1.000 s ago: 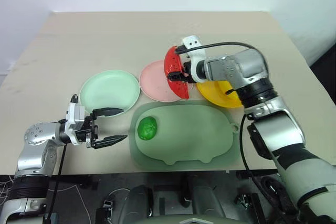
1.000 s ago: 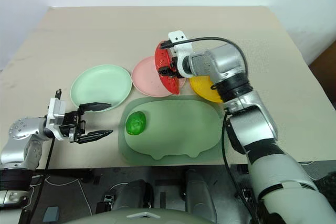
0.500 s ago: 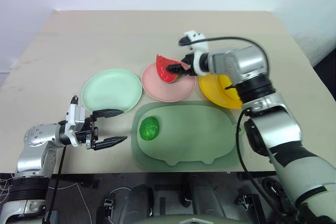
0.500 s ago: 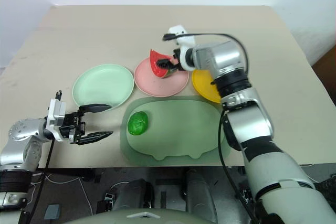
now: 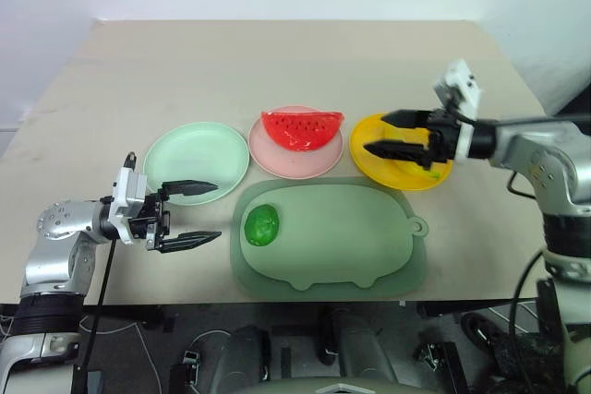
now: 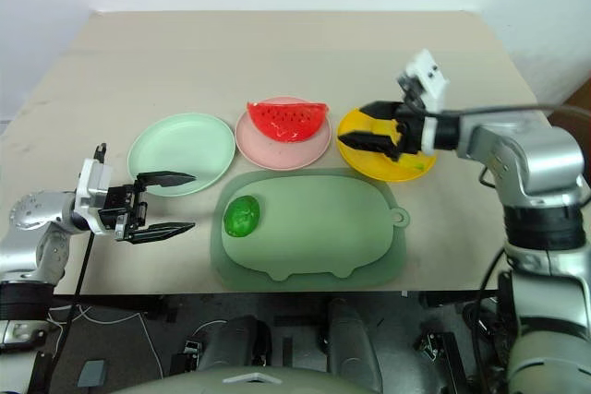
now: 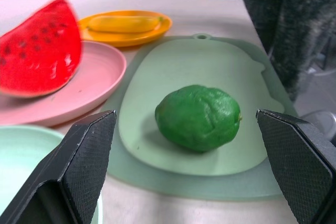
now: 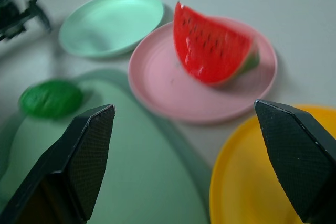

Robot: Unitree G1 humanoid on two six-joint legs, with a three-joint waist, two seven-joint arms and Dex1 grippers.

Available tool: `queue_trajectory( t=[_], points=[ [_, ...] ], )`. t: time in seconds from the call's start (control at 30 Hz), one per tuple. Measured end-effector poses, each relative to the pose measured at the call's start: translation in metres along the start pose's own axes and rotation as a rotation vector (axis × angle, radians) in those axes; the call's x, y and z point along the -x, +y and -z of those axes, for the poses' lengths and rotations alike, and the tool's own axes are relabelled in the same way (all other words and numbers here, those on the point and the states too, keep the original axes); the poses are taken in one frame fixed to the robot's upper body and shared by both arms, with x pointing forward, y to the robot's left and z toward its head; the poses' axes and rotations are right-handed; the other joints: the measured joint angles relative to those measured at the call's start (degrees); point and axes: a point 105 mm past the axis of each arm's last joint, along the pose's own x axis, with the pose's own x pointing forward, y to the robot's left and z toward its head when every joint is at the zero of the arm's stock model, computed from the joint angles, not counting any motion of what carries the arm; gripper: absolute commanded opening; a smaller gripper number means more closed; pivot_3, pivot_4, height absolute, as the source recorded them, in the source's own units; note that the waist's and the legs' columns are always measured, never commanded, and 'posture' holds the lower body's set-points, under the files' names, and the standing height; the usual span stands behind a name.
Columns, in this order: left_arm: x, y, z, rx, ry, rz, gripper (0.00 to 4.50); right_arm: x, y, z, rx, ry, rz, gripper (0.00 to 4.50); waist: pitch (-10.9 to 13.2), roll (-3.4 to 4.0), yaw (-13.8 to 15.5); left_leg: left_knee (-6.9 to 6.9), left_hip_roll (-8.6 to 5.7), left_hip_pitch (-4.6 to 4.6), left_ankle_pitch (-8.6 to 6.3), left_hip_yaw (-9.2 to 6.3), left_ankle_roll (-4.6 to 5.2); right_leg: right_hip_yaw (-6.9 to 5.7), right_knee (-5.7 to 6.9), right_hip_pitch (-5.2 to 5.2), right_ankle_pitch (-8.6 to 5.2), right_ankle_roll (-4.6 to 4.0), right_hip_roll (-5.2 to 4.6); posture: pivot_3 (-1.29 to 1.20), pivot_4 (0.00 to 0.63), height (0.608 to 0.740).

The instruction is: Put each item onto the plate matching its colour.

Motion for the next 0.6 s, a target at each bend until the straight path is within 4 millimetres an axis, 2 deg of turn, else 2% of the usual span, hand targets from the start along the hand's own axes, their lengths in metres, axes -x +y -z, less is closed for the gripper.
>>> queue_trajectory(
  t=[0.23,0.43,0.6],
  points=[
    [-0.008,0.001,-0.008,-0.005,0.004,0.08,4.5,0.033,0.018,0.022,0.095,-0.035,-0.057,4.49,0.0,-0.01,0.2,0.05,-0.01,0.0,0.02,0.01,-0.04,0.07,0.02,0.02,0.0,0.0,0.03,0.0,0.15,0.736],
    [-0.018,0.001,-0.007,-0.009,0.027,0.151,4.5,0.047,0.03,0.039,0.155,-0.031,-0.109,4.49,0.0,-0.02,0.2,0.1,-0.06,0.03,0.02,0.0,-0.04,0.11,0.01,0.06,0.0,0.0,-0.01,0.0,0.15,0.736],
    [-0.025,0.003,0.002,-0.008,0.039,0.186,4.5,0.052,0.03,0.049,0.161,-0.015,-0.092,4.49,0.0,-0.02,0.2,0.1,-0.06,0.05,0.02,0.01,-0.04,0.11,0.05,0.06,0.0,-0.01,0.01,0.0,0.15,0.736]
  ],
)
